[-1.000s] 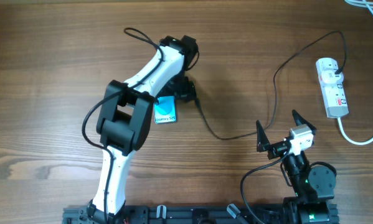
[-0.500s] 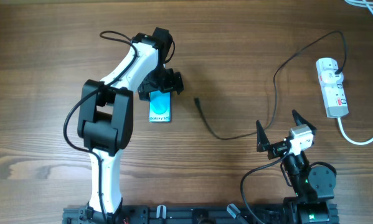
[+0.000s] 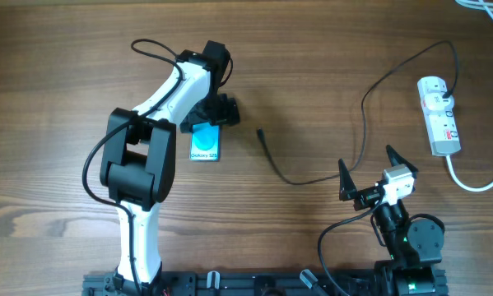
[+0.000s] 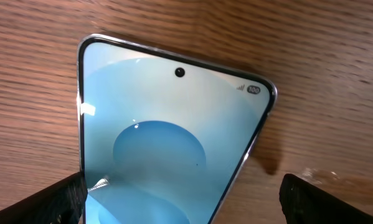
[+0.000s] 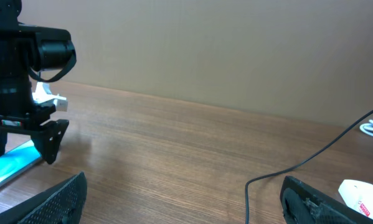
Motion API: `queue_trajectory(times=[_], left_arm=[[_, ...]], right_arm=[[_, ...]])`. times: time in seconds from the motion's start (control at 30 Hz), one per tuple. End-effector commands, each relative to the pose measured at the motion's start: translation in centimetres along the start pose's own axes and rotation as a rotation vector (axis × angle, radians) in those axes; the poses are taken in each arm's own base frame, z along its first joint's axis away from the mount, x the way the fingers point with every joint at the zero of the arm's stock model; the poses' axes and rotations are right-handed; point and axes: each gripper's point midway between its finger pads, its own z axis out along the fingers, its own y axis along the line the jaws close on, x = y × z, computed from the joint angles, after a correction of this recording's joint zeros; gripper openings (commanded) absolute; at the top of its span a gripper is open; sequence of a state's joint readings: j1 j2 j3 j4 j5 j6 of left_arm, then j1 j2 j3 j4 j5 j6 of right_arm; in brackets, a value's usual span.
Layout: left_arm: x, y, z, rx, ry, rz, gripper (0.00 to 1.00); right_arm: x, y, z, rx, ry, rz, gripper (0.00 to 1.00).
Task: Plug charger to phone and switch on socket
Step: 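Lift the phone with the left gripper and tilt it upright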
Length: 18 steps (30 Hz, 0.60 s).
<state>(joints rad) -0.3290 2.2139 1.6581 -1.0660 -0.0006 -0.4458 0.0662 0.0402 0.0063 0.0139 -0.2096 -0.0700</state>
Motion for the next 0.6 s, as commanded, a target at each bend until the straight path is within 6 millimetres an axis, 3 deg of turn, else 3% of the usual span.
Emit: queue_trajectory(times=[0.0,0.2,0.4,0.57], left_arm=[[1.7,2.0,4.9,-0.086,0.104,0.016,1.0],[1.6,2.2,4.4,-0.087,0.106,0.012,1.0],[-0.3,2.9,-0.6,-0.06,0.052,-0.025,1.0],[-0.1,4.9,-1.2,-0.149,0.051,0.054,1.0]], right_arm=[[-0.1,0.0,0.0,-0.004,-0.006,-0.008,1.0],[-0.1,0.0,0.0,-0.004,-0.006,-0.008,1.0],[-0.1,0.0,0.0,-0.004,-0.006,-0.008,1.0],[-0.1,0.0,0.0,-0.004,-0.006,-0.008,1.0]])
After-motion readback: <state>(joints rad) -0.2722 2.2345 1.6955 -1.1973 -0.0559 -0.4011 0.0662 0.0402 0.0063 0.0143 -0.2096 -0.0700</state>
